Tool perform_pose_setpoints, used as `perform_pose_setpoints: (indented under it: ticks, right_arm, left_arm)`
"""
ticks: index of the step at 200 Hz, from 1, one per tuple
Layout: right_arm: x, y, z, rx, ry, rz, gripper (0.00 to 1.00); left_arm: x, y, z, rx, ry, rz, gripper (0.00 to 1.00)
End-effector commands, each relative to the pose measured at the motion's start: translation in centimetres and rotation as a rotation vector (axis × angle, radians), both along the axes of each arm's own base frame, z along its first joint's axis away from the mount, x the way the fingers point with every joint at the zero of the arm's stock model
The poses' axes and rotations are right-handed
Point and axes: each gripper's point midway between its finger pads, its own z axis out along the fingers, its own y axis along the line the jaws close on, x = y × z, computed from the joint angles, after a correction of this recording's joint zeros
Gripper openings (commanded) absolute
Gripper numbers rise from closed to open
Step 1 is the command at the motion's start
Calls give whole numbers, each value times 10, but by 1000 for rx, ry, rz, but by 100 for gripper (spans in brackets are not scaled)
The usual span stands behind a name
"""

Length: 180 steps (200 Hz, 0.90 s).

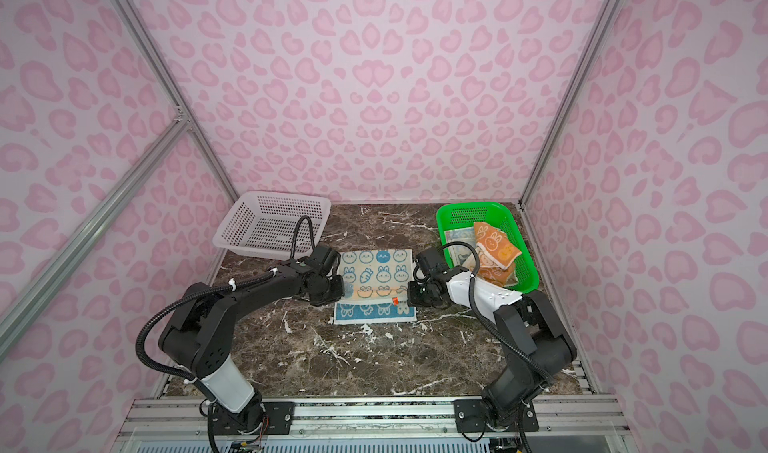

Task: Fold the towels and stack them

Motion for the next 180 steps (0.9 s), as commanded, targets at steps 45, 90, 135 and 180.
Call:
perform_pose_setpoints:
  ticks: [45,90,135,180]
  right_arm:
    - [-26,-14,17,-30,-7,21,0]
    - [-51,-14,1,-54,16,36,0]
    - [-61,-12,-31,-53,71,30,0]
    - [-64,-11,-42,-71,89,32,0]
  left_arm:
    - [-22,8,28,-10,-37,-10,3]
    - [-45,8,20,-17,-32,-14,3]
    - [-60,13,-14,10,36,-13,3]
    - [-59,15,-21,40,42,-21,3]
